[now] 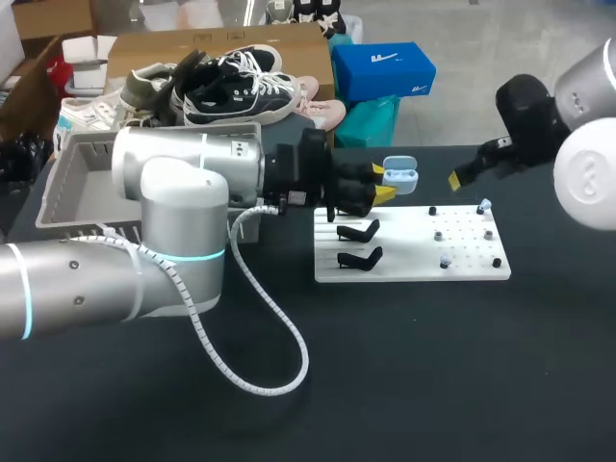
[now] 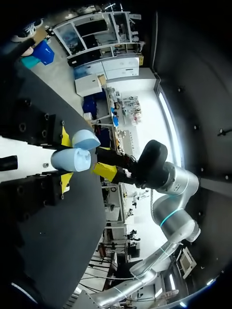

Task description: Pick up each earbud case from the left stands, insert the matching earbuds, close the lid, and place the case in the box.

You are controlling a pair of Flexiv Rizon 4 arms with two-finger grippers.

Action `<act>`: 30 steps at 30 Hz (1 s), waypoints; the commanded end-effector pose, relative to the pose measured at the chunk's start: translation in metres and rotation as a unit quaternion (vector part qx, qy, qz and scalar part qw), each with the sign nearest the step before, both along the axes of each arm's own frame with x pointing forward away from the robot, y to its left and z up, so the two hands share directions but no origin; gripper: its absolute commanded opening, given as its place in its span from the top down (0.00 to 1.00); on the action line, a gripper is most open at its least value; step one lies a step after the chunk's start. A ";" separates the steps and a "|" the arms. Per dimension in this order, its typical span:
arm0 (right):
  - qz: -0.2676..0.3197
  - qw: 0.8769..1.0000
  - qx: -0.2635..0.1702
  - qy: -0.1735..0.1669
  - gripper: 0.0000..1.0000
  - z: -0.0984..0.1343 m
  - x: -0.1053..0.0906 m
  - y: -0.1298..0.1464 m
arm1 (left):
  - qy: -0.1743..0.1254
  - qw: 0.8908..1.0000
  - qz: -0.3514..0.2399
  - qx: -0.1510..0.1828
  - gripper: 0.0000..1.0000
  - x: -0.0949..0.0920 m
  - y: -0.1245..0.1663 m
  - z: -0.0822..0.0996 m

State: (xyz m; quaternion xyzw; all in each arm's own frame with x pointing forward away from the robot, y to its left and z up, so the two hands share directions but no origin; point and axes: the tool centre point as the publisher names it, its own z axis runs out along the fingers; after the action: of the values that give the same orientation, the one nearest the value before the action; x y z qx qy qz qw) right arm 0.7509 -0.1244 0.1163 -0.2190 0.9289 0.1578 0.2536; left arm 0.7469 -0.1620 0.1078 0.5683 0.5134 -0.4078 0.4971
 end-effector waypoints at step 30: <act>0.044 0.993 -0.109 0.021 0.00 -0.082 0.027 -0.038 | -0.007 1.000 0.005 -0.022 1.00 0.020 -0.015 0.001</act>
State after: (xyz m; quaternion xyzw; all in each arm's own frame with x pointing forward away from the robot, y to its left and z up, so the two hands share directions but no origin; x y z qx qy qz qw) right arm 0.7639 -0.1668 0.0393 -0.2802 0.9339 0.0694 0.2108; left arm 0.7664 -0.1771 0.1090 0.5577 0.5050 -0.4120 0.5140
